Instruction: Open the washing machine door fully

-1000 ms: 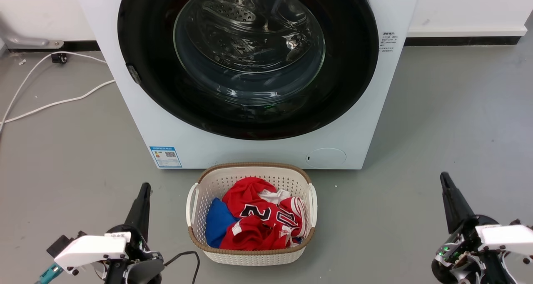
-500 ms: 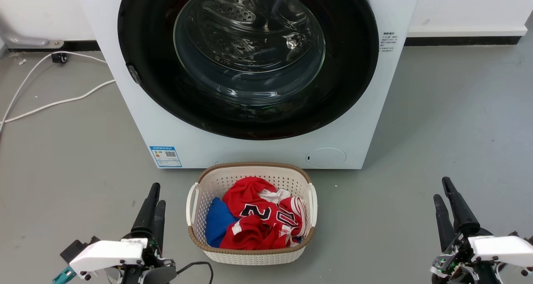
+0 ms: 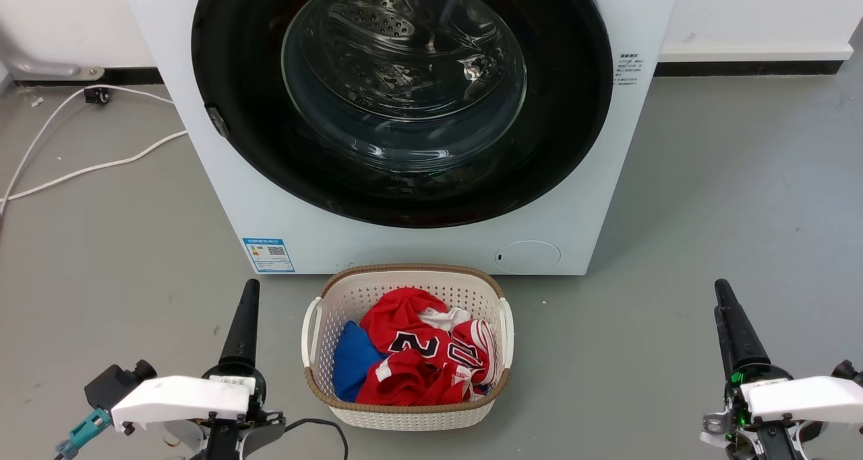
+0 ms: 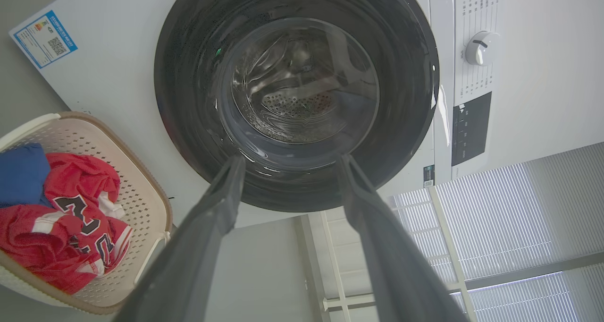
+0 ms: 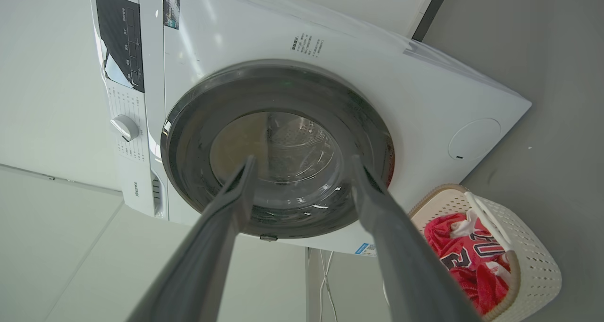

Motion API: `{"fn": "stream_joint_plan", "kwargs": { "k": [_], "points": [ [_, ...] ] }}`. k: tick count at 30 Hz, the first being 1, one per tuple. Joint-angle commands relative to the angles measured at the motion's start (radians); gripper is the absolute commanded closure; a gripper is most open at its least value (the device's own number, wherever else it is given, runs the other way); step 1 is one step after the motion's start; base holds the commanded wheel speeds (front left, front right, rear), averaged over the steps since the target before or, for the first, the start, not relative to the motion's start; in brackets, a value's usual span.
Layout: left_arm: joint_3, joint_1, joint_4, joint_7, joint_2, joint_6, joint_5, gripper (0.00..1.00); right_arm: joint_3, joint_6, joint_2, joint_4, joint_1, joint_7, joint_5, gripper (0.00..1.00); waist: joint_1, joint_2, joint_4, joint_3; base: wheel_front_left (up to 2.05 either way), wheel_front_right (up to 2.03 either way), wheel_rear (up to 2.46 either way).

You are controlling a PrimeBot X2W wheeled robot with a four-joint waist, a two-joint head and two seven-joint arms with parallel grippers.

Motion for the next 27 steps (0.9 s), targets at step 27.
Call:
{"fn": "stream_joint_plan", "kwargs": {
  "k": [27],
  "points": [
    [-0.064, -0.03, -0.065, -0.101, 0.002, 0.009, 0.613, 0.0, 0.043, 0.002, -0.034, -0.123, 0.016, -0.067, -0.583, 0.0, 0.0, -0.0001, 0.002, 0.002, 0.0, 0.0, 0.0]
  ]
}}
